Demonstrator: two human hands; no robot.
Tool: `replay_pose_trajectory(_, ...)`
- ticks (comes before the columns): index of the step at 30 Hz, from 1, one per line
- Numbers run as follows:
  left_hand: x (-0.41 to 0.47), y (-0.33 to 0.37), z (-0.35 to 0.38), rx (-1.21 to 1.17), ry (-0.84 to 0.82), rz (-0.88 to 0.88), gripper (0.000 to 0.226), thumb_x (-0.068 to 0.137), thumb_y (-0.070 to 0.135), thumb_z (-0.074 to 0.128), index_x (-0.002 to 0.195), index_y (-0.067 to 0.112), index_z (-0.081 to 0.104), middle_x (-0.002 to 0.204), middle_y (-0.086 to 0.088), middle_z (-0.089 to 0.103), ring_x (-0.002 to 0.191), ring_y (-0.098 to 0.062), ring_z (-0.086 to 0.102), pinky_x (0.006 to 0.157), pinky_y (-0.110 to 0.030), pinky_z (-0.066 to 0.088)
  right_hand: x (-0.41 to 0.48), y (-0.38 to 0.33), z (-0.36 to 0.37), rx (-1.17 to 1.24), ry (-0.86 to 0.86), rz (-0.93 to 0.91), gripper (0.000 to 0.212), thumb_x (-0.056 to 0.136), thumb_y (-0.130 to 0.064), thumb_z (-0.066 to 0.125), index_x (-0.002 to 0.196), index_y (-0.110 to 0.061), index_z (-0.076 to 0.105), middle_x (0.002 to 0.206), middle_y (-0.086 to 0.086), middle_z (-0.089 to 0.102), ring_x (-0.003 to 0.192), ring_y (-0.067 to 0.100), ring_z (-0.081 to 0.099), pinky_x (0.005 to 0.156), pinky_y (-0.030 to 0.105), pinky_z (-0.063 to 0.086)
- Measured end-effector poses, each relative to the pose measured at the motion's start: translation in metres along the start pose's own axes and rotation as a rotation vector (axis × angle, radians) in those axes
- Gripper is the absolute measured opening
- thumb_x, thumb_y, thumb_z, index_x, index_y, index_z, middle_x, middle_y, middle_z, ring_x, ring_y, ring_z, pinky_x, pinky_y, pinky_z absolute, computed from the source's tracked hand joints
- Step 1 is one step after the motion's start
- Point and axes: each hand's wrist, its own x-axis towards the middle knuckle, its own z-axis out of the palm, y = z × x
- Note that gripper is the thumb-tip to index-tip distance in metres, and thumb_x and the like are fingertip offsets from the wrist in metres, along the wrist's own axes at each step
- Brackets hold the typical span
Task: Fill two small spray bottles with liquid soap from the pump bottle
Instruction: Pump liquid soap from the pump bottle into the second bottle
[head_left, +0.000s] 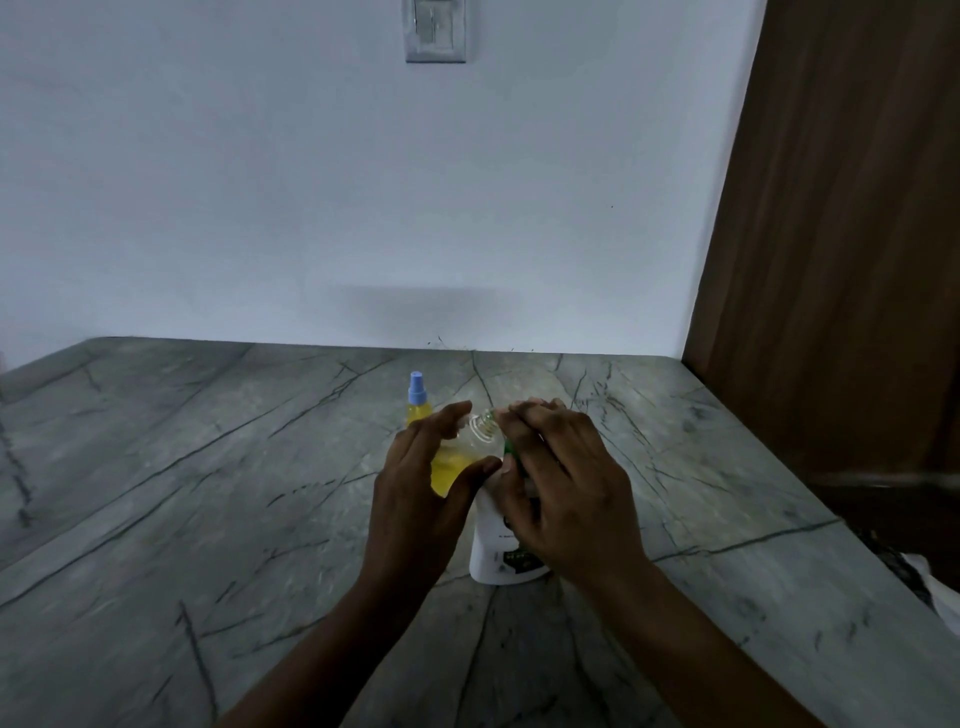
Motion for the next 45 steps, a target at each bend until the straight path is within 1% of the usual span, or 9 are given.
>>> replay_pose_trajectory(4,0.001,0.0,-0.001,0.002,0.014,0.015,0.048,0.078,0.042,0.06,0.121,0.024,0.051,0.11,0.007,0.055,0.096,-0.012,0.056,0.075,-0.017,0.042,0.001,0.003,0.001,0.009,0.01,-0.018,0.038,0.095,-0.021,0.041,0.109,0.004,0.066,0.105,0.017,0.066,0.105,0.023,0.052,0.093,0.031,0.045)
replay_pose_trajectory(8,0.0,-0.001,-0.001,-0.005,0.012,0.007,0.048,0.078,0.042,0.063,0.121,0.029,0.047,0.11,0.01,0.053,0.096,-0.01,0.056,0.076,-0.019,0.045,-0.001,0.002,0.003,0.02,-0.003,0.001,0.044,0.099,-0.027,0.035,0.11,0.003,0.065,0.107,0.018,0.065,0.106,0.024,0.052,0.092,0.028,0.044)
replay_pose_trajectory(12,-0.002,-0.002,-0.001,-0.009,0.011,0.01,0.049,0.076,0.04,0.064,0.12,0.029,0.047,0.109,0.008,0.054,0.095,-0.011,0.056,0.074,-0.017,0.042,-0.004,0.0,0.007,0.028,0.025,0.013,0.035,0.089,-0.025,0.05,0.115,-0.002,0.054,0.107,0.018,0.064,0.106,0.023,0.051,0.09,0.024,0.041)
replay_pose_trajectory(17,-0.004,-0.005,-0.001,-0.01,-0.003,-0.005,0.047,0.077,0.043,0.065,0.12,0.031,0.047,0.109,0.008,0.055,0.095,-0.007,0.055,0.075,-0.015,0.041,-0.009,-0.001,0.01,0.042,0.041,0.018,0.034,0.087,-0.021,0.054,0.112,0.002,0.06,0.105,0.018,0.065,0.104,0.023,0.052,0.091,0.024,0.042)
replay_pose_trajectory(23,-0.006,-0.007,0.0,0.007,-0.025,-0.016,0.048,0.073,0.036,0.061,0.118,0.032,0.047,0.108,0.01,0.053,0.097,0.008,0.048,0.074,-0.012,0.037,-0.013,-0.002,0.013,0.045,0.053,0.024,0.033,0.09,-0.022,0.051,0.108,0.003,0.063,0.104,0.018,0.066,0.104,0.023,0.053,0.097,0.018,0.036)
replay_pose_trajectory(27,-0.005,-0.006,0.0,0.022,-0.02,0.005,0.049,0.073,0.035,0.063,0.119,0.031,0.046,0.107,0.01,0.054,0.094,0.005,0.05,0.074,-0.012,0.038,-0.012,-0.002,0.01,0.039,0.035,0.014,0.034,0.09,-0.021,0.051,0.108,0.004,0.066,0.104,0.018,0.066,0.104,0.022,0.052,0.092,0.022,0.041)
replay_pose_trajectory(31,-0.002,-0.003,0.0,0.018,0.001,0.0,0.048,0.074,0.036,0.063,0.12,0.03,0.048,0.108,0.009,0.055,0.093,0.0,0.052,0.074,-0.006,0.039,-0.009,0.002,0.009,0.042,0.018,-0.004,0.035,0.088,-0.021,0.052,0.117,-0.002,0.053,0.109,0.017,0.064,0.108,0.024,0.051,0.093,0.026,0.041)
replay_pose_trajectory(36,0.0,-0.002,0.0,0.04,0.019,0.003,0.05,0.074,0.023,0.071,0.12,0.024,0.052,0.106,0.007,0.055,0.093,-0.009,0.054,0.074,-0.013,0.039,-0.01,0.004,0.01,0.046,0.011,-0.019,0.037,0.091,-0.023,0.049,0.123,-0.004,0.047,0.122,0.009,0.046,0.115,0.024,0.048,0.096,0.029,0.042)
replay_pose_trajectory(45,0.0,-0.001,-0.001,0.034,0.009,-0.002,0.049,0.074,0.036,0.063,0.12,0.03,0.047,0.105,0.011,0.052,0.09,0.001,0.049,0.072,-0.011,0.037,-0.009,0.005,0.012,0.045,0.019,-0.03,0.035,0.1,-0.028,0.034,0.122,-0.003,0.047,0.122,0.009,0.045,0.116,0.023,0.046,0.098,0.031,0.041)
